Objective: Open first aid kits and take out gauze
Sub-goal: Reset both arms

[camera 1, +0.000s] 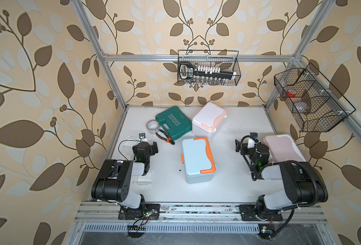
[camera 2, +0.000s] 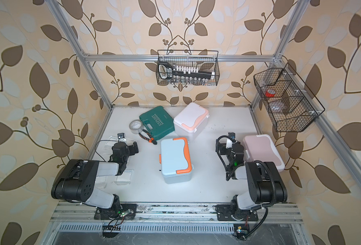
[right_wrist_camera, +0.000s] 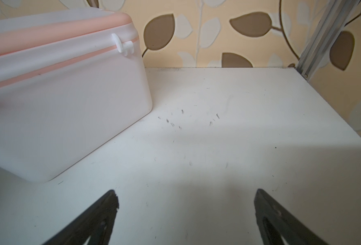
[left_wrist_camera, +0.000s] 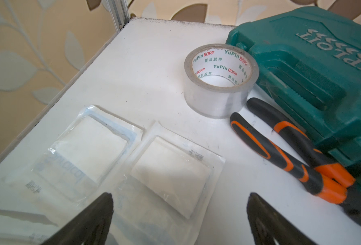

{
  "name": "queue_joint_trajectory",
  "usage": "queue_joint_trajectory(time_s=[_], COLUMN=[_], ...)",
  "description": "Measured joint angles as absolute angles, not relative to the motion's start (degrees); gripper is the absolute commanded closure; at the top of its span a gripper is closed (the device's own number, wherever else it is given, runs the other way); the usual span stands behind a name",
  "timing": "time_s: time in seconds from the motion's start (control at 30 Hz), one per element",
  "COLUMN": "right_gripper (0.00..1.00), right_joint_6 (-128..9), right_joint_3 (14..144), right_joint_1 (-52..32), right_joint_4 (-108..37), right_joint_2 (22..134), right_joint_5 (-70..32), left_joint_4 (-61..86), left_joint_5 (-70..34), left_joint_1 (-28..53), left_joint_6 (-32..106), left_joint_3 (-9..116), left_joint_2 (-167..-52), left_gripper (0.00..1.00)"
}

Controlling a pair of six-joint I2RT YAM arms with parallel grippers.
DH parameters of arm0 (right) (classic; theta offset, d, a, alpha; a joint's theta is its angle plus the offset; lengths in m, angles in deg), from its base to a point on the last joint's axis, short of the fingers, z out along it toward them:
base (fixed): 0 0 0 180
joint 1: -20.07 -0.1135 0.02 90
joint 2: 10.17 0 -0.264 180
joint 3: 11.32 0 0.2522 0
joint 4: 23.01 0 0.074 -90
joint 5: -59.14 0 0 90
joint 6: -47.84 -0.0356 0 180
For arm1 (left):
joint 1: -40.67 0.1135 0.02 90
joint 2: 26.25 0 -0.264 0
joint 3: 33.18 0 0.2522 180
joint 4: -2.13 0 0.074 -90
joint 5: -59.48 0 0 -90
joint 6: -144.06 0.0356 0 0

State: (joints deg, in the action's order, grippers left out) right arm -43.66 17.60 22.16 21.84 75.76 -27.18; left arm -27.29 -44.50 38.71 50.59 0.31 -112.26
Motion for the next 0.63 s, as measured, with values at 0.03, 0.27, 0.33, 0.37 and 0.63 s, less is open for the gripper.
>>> queue_joint_trajectory(time_s=[0.03, 0.27, 0.33, 0.37, 0.63], right_gripper=[0.0, 0.0, 0.0, 0.0, 0.0], right_joint_6=[-43.81, -44.1, -44.12, -44.16, -44.03], right_joint_3=[16.22, 11.3, 12.2, 13.27, 18.56], right_joint_1=[22.42, 22.66, 22.71, 22.71, 22.34], right_joint_4=[23.39, 28.15, 28.46, 27.89, 22.08], right_joint_2=[74.91, 68.88, 71.46, 73.36, 75.85], right_joint_5=[-27.2, -27.24, -27.26, -27.2, -26.96], left_joint_4=[-27.66, -31.79, -31.07, -30.21, -27.85], left_joint_5=[-44.48, -44.72, -45.7, -46.16, -47.54], left_joint_1=[38.71, 38.71, 38.71, 38.67, 38.34], left_joint_6=[50.57, 50.37, 49.89, 49.63, 49.39], left_joint_3=[-0.02, -4.85, -3.93, -2.68, 0.14], left_joint_2=[-112.0, -106.91, -107.54, -108.57, -111.17], left_gripper=[0.01, 0.01, 0.01, 0.01, 0.01])
